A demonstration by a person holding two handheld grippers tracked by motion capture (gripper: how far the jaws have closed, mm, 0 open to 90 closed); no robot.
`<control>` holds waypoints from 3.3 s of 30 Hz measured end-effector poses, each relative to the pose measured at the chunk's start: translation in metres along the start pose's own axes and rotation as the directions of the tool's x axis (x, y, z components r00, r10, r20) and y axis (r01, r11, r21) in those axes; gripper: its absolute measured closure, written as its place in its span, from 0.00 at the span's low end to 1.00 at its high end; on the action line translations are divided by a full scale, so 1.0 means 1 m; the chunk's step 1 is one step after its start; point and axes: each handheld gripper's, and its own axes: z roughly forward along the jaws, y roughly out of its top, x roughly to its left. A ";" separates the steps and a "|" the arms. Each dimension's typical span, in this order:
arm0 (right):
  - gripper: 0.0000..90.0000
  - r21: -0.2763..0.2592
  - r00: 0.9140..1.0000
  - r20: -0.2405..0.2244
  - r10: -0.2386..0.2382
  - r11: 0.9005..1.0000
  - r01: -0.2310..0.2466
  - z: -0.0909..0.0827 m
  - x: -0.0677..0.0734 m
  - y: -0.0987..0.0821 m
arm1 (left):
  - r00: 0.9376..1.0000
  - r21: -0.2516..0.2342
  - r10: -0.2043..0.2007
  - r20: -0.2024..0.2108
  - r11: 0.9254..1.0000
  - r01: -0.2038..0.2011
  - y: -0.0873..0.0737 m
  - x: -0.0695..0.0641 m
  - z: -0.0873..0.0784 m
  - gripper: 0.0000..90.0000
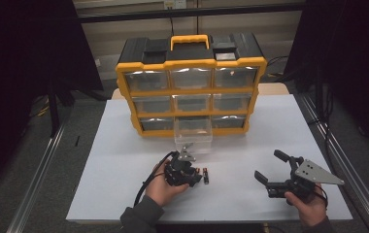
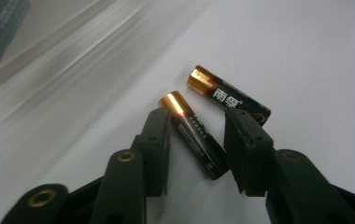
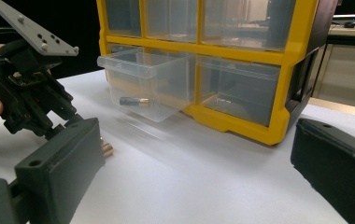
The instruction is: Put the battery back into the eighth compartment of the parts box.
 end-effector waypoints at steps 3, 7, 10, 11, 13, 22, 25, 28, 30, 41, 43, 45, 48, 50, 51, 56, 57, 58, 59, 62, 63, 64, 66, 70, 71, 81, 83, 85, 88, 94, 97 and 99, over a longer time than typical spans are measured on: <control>0.02 -0.003 1.000 -0.003 0.000 1.000 0.000 0.000 0.000 0.000 | 1.000 -0.015 0.003 0.000 1.000 -0.003 -0.002 0.002 0.000 0.70; 0.02 -0.003 1.000 -0.003 -0.001 1.000 0.001 0.000 0.000 0.000 | 0.999 -0.009 0.013 -0.038 1.000 -0.013 -0.002 0.001 0.000 0.78; 0.02 -0.003 1.000 -0.006 -0.004 1.000 0.004 0.001 0.000 0.000 | 0.999 -0.002 0.009 -0.052 1.000 -0.010 -0.002 0.000 0.000 0.82; 0.02 -0.004 1.000 -0.007 -0.001 1.000 0.001 0.000 0.000 0.000 | 0.998 -0.003 0.012 -0.055 1.000 -0.012 -0.002 0.000 0.000 0.82; 0.02 0.002 1.000 -0.005 0.000 1.000 0.000 0.000 0.001 0.000 | 0.998 -0.012 0.008 -0.063 1.000 -0.009 -0.002 -0.001 0.001 0.85; 0.02 0.002 1.000 -0.005 0.000 1.000 0.000 0.000 0.001 0.000 | 0.998 0.000 -0.015 -0.068 1.000 0.015 0.000 -0.002 0.000 0.86; 0.02 0.001 1.000 -0.005 -0.001 1.000 0.001 0.000 0.001 0.000 | 0.998 -0.001 -0.041 -0.040 0.999 0.041 0.000 0.002 -0.001 0.86; 0.02 -0.003 1.000 -0.007 0.001 1.000 -0.001 0.000 0.000 0.000 | 0.998 0.005 -0.062 0.002 0.998 0.062 0.001 0.004 -0.005 0.86; 0.02 -0.004 1.000 -0.009 0.002 1.000 -0.002 0.000 0.000 0.000 | 0.998 -0.001 -0.063 0.018 0.998 0.063 0.002 0.005 -0.007 0.86; 0.02 -0.003 1.000 -0.007 -0.002 1.000 0.002 0.000 0.000 0.000 | 0.995 -0.017 -0.077 0.064 0.997 0.078 0.017 0.010 -0.030 0.86; 0.02 -0.003 1.000 -0.006 0.000 1.000 0.000 0.000 0.000 0.000 | 0.995 -0.019 -0.064 0.071 0.998 0.066 0.022 0.010 -0.034 0.86; 0.02 -0.005 1.000 -0.005 0.001 1.000 -0.001 0.000 0.000 0.000 | 0.996 -0.026 -0.053 0.076 0.998 0.055 0.025 0.010 -0.038 0.86; 0.02 -0.006 1.000 -0.005 0.000 1.000 0.000 0.000 0.000 0.000 | 0.996 -0.030 -0.046 0.076 0.998 0.048 0.031 0.010 -0.041 0.86; 0.02 -0.002 1.000 0.000 0.003 1.000 -0.003 -0.001 0.000 0.000 | 0.997 -0.021 -0.032 0.066 0.999 0.034 0.036 0.011 -0.046 0.86; 0.02 -0.002 1.000 0.000 0.003 1.000 -0.003 -0.001 0.000 0.000 | 0.998 -0.026 -0.030 0.062 0.999 0.032 0.039 0.012 -0.047 0.86; 0.02 -0.004 1.000 0.003 0.002 1.000 -0.002 -0.001 -0.001 0.000 | 0.998 -0.028 -0.018 0.058 0.999 0.019 0.051 0.018 -0.058 0.86; 0.02 -0.003 1.000 0.003 0.002 1.000 -0.002 -0.001 -0.001 0.000 | 0.998 -0.028 -0.028 0.061 0.999 0.030 0.055 0.020 -0.061 0.86; 0.02 -0.003 1.000 0.003 0.002 1.000 -0.002 -0.001 -0.001 0.000 | 0.998 -0.028 -0.028 0.061 0.999 0.030 0.055 0.020 -0.061 0.86; 0.02 -0.004 1.000 0.004 0.003 1.000 -0.003 -0.001 0.000 0.000 | 0.999 -0.035 -0.017 0.049 0.999 0.019 0.060 0.023 -0.063 0.86; 0.02 -0.004 1.000 0.002 0.003 1.000 -0.003 -0.001 0.000 0.000 | 0.999 -0.037 -0.027 0.046 0.999 0.028 0.065 0.025 -0.066 0.86; 0.02 -0.005 1.000 0.002 0.004 1.000 -0.004 -0.001 0.000 0.000 | 0.999 -0.046 -0.025 0.029 0.999 0.026 0.069 0.027 -0.067 0.86; 0.02 -0.005 1.000 0.002 0.004 1.000 -0.004 -0.001 0.000 0.000 | 0.999 -0.046 -0.025 0.029 0.999 0.026 0.069 0.027 -0.067 0.86; 0.02 -0.005 1.000 0.003 0.004 1.000 -0.004 -0.001 0.000 0.000 | 1.000 -0.041 -0.020 0.024 0.999 0.021 0.075 0.033 -0.068 0.86; 0.02 -0.006 1.000 0.004 0.003 1.000 -0.003 -0.001 -0.001 0.000 | 0.999 -0.025 -0.015 0.031 1.000 0.016 0.081 0.039 -0.070 0.86; 0.02 -0.007 1.000 0.007 0.008 1.000 -0.007 -0.002 -0.001 0.000 | 0.998 -0.060 -0.051 0.025 0.997 0.052 0.083 0.041 -0.068 0.86; 0.02 -0.003 1.000 -0.001 -0.001 1.000 0.001 -0.002 -0.002 0.000 | 0.998 -0.051 -0.065 -0.021 0.997 0.064 0.095 0.059 -0.069 0.86; 0.02 -0.002 1.000 -0.005 -0.002 1.000 0.002 -0.002 -0.002 0.000 | 0.997 -0.049 -0.069 -0.030 0.997 0.067 0.097 0.063 -0.067 0.86; 0.02 -0.003 1.000 -0.008 -0.001 1.000 0.001 -0.002 -0.002 0.000 | 0.995 -0.068 -0.094 -0.040 0.993 0.091 0.097 0.063 -0.065 0.86; 0.02 -0.001 1.000 -0.008 0.000 1.000 0.000 -0.002 -0.002 0.000 | 0.995 -0.059 -0.091 -0.044 0.994 0.089 0.098 0.069 -0.063 0.86; 0.02 -0.003 1.000 -0.011 0.001 1.000 -0.001 -0.001 -0.002 0.000 | 0.992 -0.053 -0.103 -0.073 0.994 0.099 0.100 0.076 -0.058 0.86; 0.02 -0.003 1.000 -0.012 0.002 1.000 -0.002 -0.001 -0.002 0.000 | 0.989 -0.065 -0.122 -0.083 0.991 0.117 0.100 0.079 -0.056 0.86; 0.02 -0.003 1.000 -0.014 0.001 1.000 -0.001 -0.001 -0.002 0.000 | 0.987 -0.065 -0.128 -0.095 0.990 0.122 0.100 0.081 -0.054 0.86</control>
